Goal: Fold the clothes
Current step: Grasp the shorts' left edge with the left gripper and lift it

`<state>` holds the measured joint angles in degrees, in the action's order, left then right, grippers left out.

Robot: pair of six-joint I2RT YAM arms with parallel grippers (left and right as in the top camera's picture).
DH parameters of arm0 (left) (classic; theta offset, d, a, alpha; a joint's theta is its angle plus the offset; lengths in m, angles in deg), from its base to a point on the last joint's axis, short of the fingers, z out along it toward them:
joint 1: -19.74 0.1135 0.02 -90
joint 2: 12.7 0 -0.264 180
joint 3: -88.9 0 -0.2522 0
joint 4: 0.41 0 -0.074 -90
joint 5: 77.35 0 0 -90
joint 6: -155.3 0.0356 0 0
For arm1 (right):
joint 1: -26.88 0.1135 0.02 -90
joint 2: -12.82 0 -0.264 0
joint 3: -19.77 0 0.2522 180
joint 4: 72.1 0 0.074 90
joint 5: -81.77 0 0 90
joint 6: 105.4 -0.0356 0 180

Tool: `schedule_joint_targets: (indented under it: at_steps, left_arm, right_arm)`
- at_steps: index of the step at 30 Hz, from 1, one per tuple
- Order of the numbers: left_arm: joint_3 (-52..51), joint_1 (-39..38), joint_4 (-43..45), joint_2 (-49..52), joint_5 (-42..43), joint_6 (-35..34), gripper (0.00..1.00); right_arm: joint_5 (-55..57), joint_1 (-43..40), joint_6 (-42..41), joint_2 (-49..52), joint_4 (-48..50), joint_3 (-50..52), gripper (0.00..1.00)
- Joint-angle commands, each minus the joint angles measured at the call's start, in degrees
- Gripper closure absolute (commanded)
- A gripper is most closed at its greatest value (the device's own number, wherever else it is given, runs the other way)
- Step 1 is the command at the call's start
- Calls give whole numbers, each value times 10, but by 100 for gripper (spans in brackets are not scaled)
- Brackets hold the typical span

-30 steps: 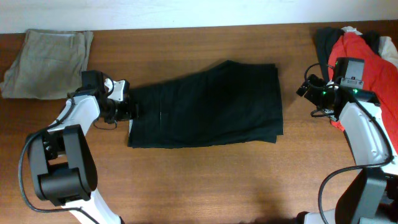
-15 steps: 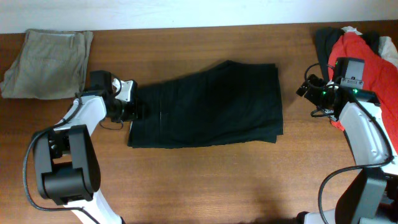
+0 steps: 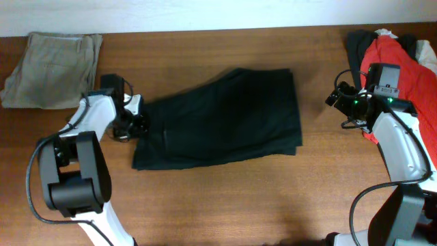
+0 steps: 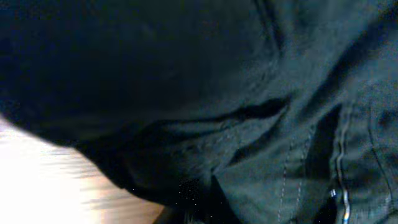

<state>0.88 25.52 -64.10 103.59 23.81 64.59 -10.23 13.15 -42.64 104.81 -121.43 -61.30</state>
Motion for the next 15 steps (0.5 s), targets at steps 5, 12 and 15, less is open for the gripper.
schedule_joint_targets:
  at_steps: [5, 12, 15]
  left_arm:
    - [280, 46, -203, 17, -80, -32, 99]
    - [469, -14, -337, 10, -113, -57, 99]
    - [502, -63, -372, 10, -174, -88, 99]
  right_arm:
    - [5, -2, -7, -5, 0, 1, 1]
    - [5, -2, -7, -5, 0, 1, 1]
    - [5, -2, -7, -5, 0, 1, 1]
